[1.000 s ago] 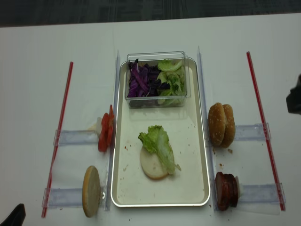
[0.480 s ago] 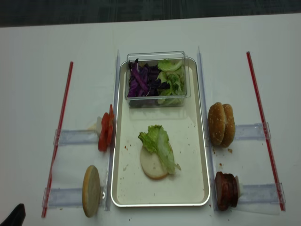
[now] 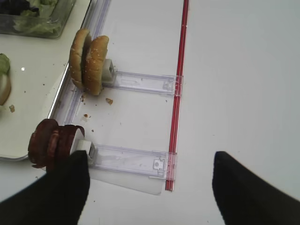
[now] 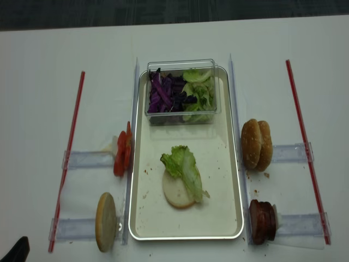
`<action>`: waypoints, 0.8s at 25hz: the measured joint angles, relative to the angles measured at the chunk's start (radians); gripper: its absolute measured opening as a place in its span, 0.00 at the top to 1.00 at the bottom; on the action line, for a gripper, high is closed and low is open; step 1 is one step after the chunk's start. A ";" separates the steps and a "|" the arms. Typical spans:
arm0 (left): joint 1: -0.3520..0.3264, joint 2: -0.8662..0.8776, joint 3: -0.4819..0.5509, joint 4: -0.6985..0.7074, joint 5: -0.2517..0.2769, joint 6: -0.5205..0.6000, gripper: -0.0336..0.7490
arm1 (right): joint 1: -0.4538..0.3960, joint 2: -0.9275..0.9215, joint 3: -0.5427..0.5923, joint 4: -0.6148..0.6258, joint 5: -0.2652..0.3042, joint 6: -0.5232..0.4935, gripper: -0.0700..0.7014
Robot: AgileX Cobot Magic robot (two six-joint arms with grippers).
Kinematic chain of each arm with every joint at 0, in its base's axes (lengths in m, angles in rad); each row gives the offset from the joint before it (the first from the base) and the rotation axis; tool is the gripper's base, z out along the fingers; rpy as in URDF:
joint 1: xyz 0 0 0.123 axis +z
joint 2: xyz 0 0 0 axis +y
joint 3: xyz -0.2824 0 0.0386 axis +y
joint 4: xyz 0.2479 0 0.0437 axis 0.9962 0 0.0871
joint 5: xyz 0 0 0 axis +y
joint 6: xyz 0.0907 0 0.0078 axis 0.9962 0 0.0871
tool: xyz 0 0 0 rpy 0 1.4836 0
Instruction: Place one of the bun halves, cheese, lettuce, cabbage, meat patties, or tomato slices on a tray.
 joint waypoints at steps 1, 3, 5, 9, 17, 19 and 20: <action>0.000 0.000 0.000 0.000 0.000 0.000 0.35 | 0.000 -0.020 0.007 -0.002 0.000 0.000 0.19; 0.000 0.000 0.000 0.000 0.000 0.000 0.35 | 0.000 -0.051 0.009 -0.003 0.000 -0.002 0.19; 0.000 0.000 0.000 0.000 0.000 0.000 0.35 | 0.000 -0.083 0.011 -0.003 -0.003 -0.002 0.19; 0.000 0.000 0.000 0.000 0.000 0.000 0.35 | 0.000 -0.121 0.015 -0.006 -0.003 -0.004 0.19; 0.000 0.000 0.000 0.000 0.000 0.000 0.35 | 0.000 -0.121 0.019 -0.006 -0.019 -0.005 0.19; 0.000 0.000 0.000 0.000 0.000 0.000 0.35 | 0.000 -0.121 0.033 -0.006 -0.029 -0.006 0.19; 0.000 0.000 0.000 0.000 0.000 0.000 0.35 | 0.000 -0.121 0.035 -0.006 -0.029 -0.004 0.19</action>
